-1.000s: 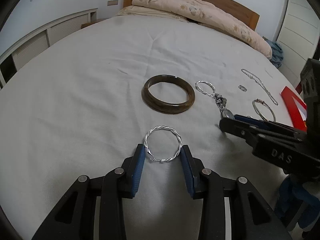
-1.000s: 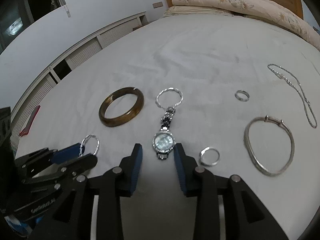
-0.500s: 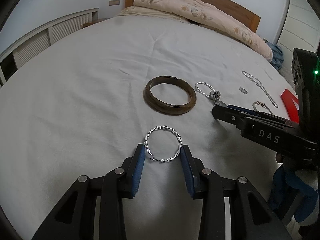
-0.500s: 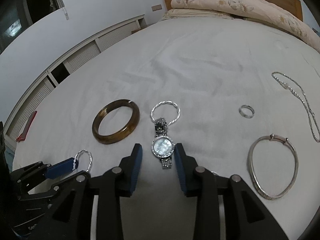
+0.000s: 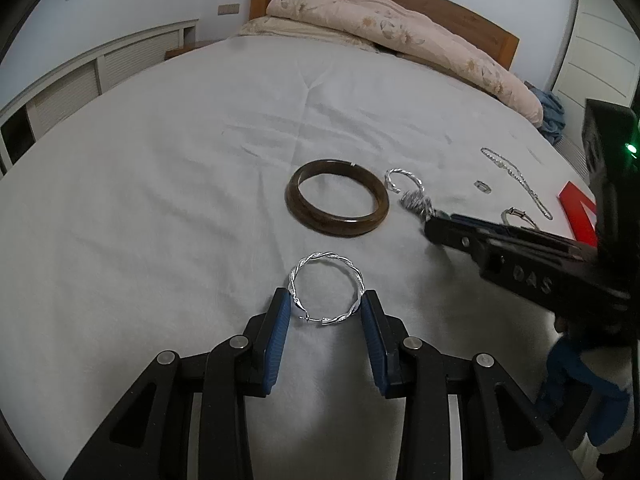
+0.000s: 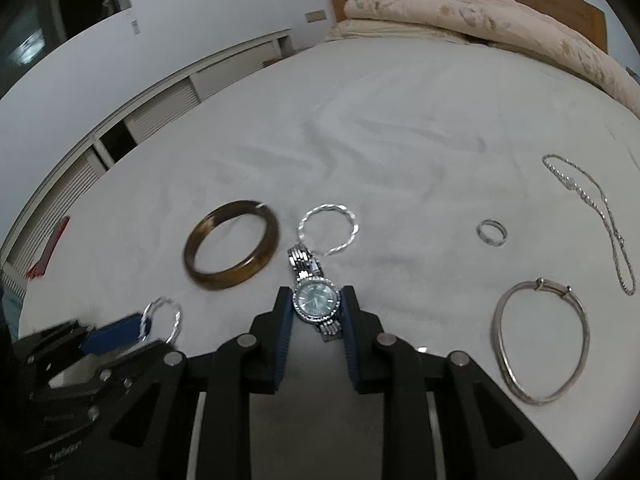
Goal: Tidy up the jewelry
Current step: 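Grasp the twisted silver hoop with the left tool while the right tool grasps the watch, then place the hoop on the beaded bracelet while the right tool drops the watch in the amber bangle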
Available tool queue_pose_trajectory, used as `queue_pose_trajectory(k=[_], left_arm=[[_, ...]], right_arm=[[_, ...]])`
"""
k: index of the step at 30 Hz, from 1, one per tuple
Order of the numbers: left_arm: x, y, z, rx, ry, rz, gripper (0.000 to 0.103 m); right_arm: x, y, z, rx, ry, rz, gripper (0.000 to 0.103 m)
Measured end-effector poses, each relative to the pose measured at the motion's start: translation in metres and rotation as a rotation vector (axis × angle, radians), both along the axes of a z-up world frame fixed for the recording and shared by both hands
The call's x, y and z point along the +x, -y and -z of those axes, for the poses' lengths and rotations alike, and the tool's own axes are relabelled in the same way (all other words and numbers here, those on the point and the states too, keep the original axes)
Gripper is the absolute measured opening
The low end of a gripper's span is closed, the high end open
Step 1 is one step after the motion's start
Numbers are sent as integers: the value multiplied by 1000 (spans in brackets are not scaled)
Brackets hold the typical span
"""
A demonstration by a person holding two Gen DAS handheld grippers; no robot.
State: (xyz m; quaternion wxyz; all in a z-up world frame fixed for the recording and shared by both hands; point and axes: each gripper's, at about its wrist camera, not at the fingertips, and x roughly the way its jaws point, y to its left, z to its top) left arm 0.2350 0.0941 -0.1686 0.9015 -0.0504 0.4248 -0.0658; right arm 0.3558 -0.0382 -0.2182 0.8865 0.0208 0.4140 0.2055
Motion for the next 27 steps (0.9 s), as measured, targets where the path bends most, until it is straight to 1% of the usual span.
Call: queue_pose_trajectory(k=[7,11,16,22,27], left_arm=[[-11,6,-16,2,20,5,36],[-23,17,-28,-2,21,22,36],[-37,42,-47,-3,37,64,36],[-44,92,-70,-18,63,163,36],[-37,157,-87,-48,77,283,36]], right_arm=[[-37,20,-16,30,-14,19,22],[-56,39,-33,52,-8,52,22],[-86,74,-60,65,22,102,22],[-121,127,-87,66,70,185,22],[-137,186,-108,54,113,272,22]])
